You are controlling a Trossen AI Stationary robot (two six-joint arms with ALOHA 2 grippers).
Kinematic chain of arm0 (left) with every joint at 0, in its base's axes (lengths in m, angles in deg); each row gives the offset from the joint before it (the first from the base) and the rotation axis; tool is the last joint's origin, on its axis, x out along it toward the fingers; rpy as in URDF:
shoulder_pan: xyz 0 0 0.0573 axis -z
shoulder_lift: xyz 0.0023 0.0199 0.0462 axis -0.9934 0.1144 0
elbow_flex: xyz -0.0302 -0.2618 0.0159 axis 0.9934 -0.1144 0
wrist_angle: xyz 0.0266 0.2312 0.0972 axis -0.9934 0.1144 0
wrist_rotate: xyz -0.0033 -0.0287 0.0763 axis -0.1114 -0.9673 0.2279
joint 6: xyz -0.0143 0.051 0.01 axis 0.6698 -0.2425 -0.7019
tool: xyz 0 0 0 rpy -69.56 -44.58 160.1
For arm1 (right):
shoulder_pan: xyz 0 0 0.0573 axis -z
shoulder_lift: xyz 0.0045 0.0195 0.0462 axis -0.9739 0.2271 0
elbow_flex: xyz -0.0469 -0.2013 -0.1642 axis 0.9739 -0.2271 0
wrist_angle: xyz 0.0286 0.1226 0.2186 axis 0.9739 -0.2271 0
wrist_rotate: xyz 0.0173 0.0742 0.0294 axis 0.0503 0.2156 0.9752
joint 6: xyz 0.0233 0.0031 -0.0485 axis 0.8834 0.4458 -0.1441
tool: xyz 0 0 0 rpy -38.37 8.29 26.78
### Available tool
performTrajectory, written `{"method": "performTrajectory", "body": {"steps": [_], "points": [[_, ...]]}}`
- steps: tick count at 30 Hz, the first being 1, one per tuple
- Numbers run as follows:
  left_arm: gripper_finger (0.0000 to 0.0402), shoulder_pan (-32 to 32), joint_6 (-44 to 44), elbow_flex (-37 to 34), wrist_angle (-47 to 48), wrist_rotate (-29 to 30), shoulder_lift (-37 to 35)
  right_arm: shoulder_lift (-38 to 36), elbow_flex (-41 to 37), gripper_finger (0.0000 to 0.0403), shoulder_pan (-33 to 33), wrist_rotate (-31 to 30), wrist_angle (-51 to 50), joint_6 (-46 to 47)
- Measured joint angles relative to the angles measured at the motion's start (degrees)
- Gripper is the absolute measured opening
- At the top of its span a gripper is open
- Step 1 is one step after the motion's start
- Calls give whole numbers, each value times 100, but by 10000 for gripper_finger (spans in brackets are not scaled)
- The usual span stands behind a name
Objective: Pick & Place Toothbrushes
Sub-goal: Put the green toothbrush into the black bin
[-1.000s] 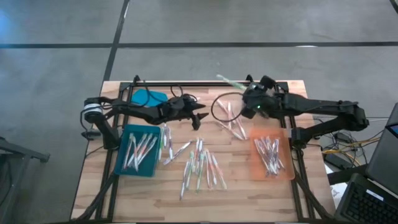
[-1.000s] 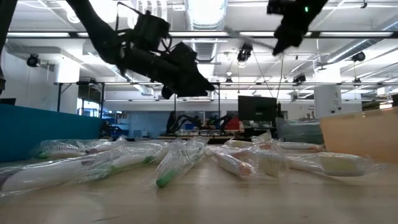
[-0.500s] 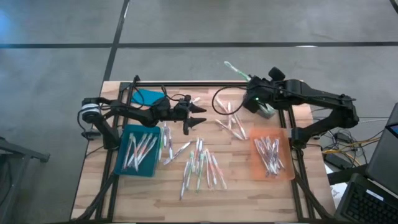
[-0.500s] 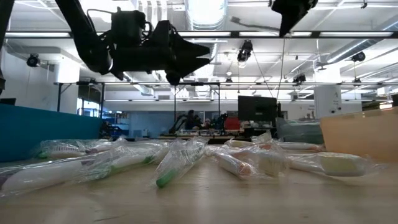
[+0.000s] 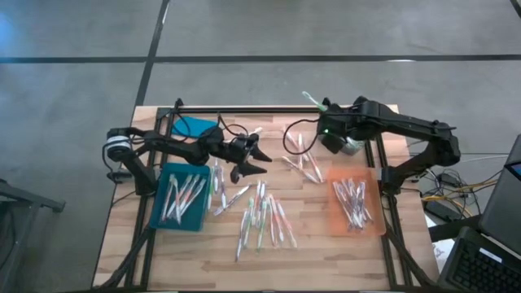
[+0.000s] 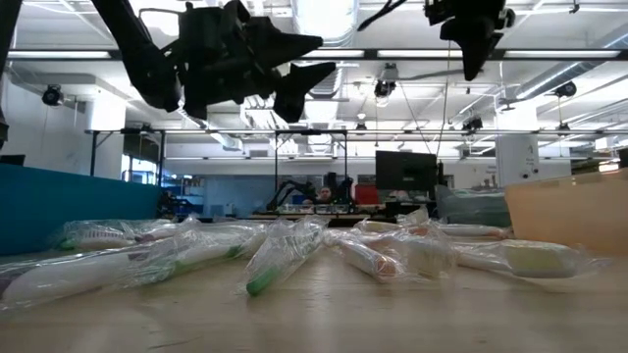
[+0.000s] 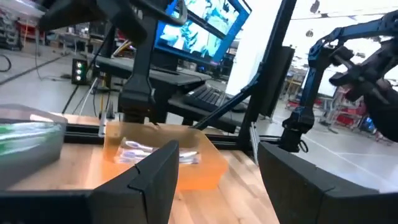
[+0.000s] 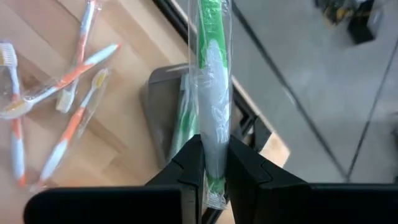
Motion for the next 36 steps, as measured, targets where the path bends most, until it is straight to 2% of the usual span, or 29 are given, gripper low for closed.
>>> {"method": "performTrajectory", "body": {"steps": [6,17,25,33,36], "points": [[223,8,701,0,457,-65,2,-290,-53,38,144,440,-5,378],[223,78,568,-4,527,-191,-299,-840,-71,38,138,711,-4,1000],[223,74,545,-9,757,-186,-302,-877,-161,38,463,831,-2,1030],[223,74,550,-10,775,-186,-302,-916,-942,38,1017,1633,-6,1110],[223,74,545,-11,880,-186,-302,-914,-1290,38,1128,1755,-4,1199]]}}
